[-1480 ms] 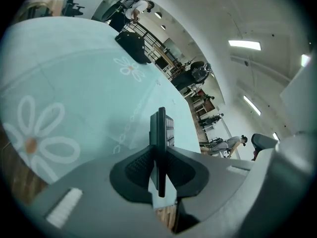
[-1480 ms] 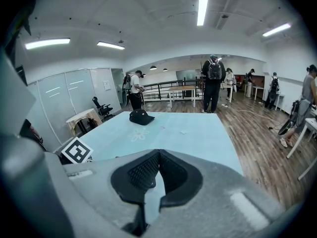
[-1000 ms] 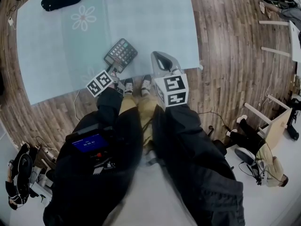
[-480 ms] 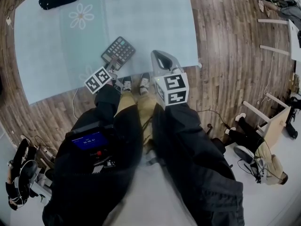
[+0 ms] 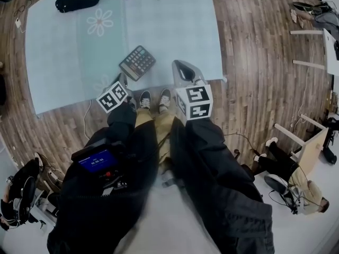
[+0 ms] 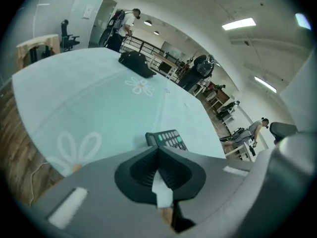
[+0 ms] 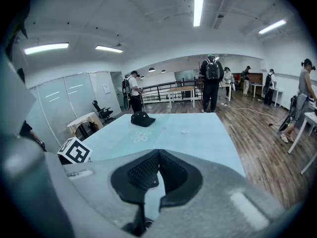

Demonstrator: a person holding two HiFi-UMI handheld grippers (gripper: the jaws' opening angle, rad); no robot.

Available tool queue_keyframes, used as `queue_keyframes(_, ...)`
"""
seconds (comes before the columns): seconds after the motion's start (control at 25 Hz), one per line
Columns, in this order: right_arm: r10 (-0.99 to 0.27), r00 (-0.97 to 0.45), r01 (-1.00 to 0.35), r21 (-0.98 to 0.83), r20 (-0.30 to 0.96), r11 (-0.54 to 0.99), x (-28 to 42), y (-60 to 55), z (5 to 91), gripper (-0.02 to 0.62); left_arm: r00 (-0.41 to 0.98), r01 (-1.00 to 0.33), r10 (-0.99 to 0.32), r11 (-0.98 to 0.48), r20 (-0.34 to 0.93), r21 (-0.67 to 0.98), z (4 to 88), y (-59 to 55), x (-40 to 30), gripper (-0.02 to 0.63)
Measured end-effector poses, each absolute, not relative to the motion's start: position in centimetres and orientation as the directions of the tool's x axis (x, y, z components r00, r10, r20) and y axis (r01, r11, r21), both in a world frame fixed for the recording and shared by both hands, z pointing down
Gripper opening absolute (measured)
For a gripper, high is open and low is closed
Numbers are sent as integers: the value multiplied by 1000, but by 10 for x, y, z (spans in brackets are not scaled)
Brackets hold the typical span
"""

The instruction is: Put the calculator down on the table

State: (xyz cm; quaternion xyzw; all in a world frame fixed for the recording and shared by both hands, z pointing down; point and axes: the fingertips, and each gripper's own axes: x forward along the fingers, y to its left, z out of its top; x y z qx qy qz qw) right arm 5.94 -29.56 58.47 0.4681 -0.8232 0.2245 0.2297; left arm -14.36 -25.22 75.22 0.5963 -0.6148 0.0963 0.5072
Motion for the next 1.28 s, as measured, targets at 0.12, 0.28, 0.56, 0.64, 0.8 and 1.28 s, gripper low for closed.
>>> queue_keyframes(0.12,-682,-459,-875,-154,569,460,59,-295,575,-3,208,-863,-689,204,694,462,720,-266,-147,2)
queue_keyframes(0.28,-713,-462,-875,-141,528,463,56,-296,554,-3,204,-904,-776,85,597,419,660,-291,-145,2)
queue_keyframes(0.56,-764,-465,-877,-114,448,467,56,-292,510,-3,343,-906,-854,-191,391,378,542,-320,-101,2)
queue_keyframes(0.64,-784,-461,-882,-114,416,458,56,-296,495,-3,372,-905,-863,-254,342,342,513,-325,-91,2)
queue_keyframes(0.8,-829,-448,-889,-72,335,452,51,-306,457,-3,414,-892,-874,-335,253,303,462,-334,-84,2)
queue_keyframes(1.28,-887,-449,-890,37,104,455,59,-315,358,-3,482,-874,-870,-470,100,127,363,-332,-52,2)
